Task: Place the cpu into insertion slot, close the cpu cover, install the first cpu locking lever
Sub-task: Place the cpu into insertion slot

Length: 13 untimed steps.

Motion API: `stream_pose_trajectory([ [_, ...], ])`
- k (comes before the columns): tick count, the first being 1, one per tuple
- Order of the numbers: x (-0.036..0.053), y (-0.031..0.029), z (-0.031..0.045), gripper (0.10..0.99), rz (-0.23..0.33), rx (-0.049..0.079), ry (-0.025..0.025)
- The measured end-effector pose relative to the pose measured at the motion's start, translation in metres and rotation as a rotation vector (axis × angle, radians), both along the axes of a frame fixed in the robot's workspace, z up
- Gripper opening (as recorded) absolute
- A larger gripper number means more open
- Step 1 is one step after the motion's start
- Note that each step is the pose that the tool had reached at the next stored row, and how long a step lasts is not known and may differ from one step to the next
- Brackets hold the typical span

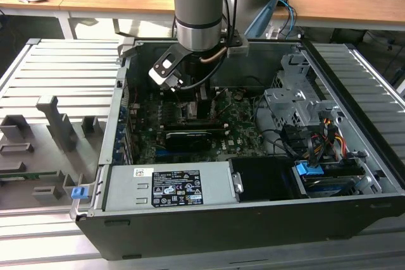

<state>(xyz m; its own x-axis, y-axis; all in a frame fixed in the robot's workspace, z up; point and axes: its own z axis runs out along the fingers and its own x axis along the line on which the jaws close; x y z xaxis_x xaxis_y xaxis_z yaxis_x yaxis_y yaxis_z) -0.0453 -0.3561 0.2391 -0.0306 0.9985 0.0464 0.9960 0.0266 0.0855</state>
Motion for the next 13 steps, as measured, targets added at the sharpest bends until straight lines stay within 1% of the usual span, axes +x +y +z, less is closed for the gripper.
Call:
stream_pose_trajectory([
  [11,0.0000,0.0000,-0.0011,0.537,0.000,0.000,0.0000],
  [13,-0.0002,0.0054,-0.0035,0.537,0.000,0.000,0.0000],
])
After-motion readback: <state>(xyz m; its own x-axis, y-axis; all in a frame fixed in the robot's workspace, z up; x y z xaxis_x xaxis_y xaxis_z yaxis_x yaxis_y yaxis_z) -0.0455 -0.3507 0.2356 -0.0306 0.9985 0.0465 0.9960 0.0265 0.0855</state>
